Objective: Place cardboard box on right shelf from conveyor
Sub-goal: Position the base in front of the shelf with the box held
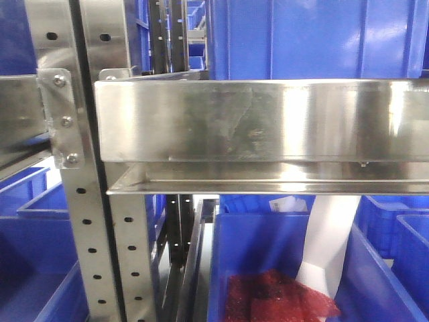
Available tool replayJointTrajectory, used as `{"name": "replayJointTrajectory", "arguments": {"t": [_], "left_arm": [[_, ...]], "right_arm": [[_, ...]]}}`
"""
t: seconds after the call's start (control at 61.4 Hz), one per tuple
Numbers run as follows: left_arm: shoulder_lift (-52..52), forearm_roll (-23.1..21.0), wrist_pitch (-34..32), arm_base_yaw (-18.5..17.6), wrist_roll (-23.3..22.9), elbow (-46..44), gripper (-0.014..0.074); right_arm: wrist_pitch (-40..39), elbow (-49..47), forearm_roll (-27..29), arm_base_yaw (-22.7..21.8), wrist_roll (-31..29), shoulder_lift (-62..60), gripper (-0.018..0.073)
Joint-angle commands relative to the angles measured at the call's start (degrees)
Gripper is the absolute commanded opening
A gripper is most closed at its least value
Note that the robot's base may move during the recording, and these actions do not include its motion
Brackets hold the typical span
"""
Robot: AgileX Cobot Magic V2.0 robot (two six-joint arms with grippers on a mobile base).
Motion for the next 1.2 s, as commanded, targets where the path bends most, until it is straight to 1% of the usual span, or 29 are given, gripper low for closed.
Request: {"name": "replayJointTrajectory", "arguments": {"t": [0.0,0.44,0.684,0.765,0.895,1.009,1.074,1.188], "left_arm": [[-0.6,-0.3,-4.9,-0.3,0.0,0.4,-0.0116],[-0.6,-0.3,-4.9,-0.3,0.0,0.4,-0.0116],[-0.6,-0.3,-4.9,-0.3,0.0,0.4,-0.0116],[-0.6,-0.3,-4.9,-0.3,0.0,0.4,-0.0116],[-0.6,-0.3,-4.9,-0.3,0.0,0.4,-0.0116],[-0.6,-0.3,-4.9,-0.3,0.0,0.4,-0.0116],[-0.6,-0.3,-4.9,-0.3,0.0,0.4,-0.0116],[-0.6,-0.3,-4.9,-0.3,0.0,0.4,-0.0116]], "right_arm": [[-5.6,-1.4,-0.1,-0.3,-0.4,0.8,0.0148],[-5.8,-1.4,0.0,-0.3,-0.4,0.8,0.0148],[-8.7,-1.4,-0.8,-0.3,-1.1,1.1,0.0148],[-9.7,-1.7,-1.8,-0.3,-4.8,2.7,0.0148],[-10.4,-3.5,-1.9,-0.3,-11.9,7.7,0.015],[-10.5,-6.8,-2.1,-0.3,-19.8,14.3,0.015],[-11.2,-8.9,-2.4,0.6,-24.4,17.8,0.015],[-12.8,-12.7,-5.1,3.9,-32.5,23.5,0.015]]}}
